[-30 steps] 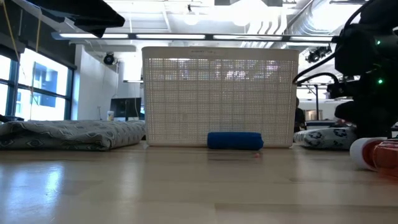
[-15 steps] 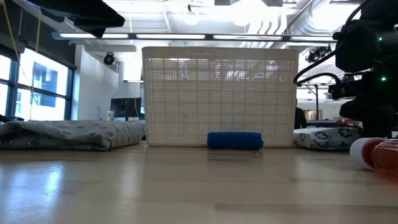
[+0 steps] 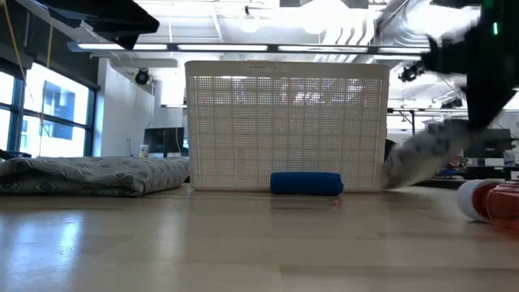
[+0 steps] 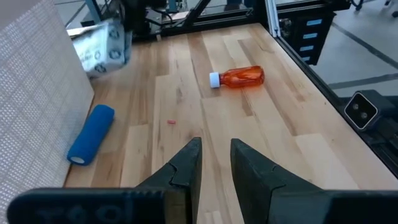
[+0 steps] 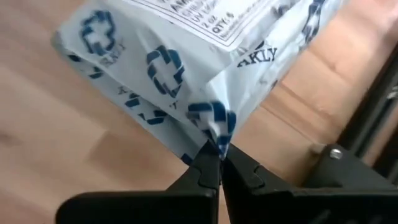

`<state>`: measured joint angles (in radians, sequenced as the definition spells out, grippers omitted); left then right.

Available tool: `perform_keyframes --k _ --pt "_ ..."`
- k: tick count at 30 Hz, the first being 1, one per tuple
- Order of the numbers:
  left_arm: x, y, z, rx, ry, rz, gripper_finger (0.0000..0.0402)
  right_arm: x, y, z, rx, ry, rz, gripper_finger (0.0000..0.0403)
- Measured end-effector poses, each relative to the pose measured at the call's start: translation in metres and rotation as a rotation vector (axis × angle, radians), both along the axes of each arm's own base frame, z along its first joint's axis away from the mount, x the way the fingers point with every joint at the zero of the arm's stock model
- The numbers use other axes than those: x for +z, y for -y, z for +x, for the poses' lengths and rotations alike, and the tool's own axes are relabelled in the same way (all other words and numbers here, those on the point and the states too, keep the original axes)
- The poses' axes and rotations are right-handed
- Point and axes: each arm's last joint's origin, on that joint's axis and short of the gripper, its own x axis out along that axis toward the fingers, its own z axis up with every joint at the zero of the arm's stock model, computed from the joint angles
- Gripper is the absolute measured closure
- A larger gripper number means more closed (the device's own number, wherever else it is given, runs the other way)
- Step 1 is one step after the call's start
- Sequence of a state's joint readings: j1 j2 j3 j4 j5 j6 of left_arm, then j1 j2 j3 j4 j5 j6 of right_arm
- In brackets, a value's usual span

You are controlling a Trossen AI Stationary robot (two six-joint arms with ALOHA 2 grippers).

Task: Pick & place medical supplies in basket/bin
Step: Put the mailer bag into the white bin

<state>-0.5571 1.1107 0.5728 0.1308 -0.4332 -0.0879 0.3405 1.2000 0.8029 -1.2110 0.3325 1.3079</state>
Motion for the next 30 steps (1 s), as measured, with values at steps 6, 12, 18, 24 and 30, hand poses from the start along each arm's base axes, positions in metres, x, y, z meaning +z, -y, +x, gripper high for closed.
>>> perform_keyframes --k 6,12,18,24,30 --pt "0.000 0.000 0.000 0.000 0.000 0.000 0.0284 0.069 -0.013 0.005 0.062 0.078 0.031 0.0402" --pt "0.000 0.000 0.000 0.000 0.000 0.000 0.0284 0.126 -0.018 -0.004 0.096 0.182 -0.009 0.0402" --pt "0.000 0.000 0.000 0.000 0.001 0.000 0.0284 0.163 -0.015 -0.009 0.142 0.312 -0.019 0.0402" --pt "0.000 0.000 0.000 0.000 0.000 0.000 0.0284 0.196 -0.012 -0.014 0.204 0.423 -0.020 0.0402" --pt "0.000 0.000 0.000 0.004 0.000 -0.008 0.0284 0.229 -0.006 -0.022 0.243 0.549 -0.031 0.0402"
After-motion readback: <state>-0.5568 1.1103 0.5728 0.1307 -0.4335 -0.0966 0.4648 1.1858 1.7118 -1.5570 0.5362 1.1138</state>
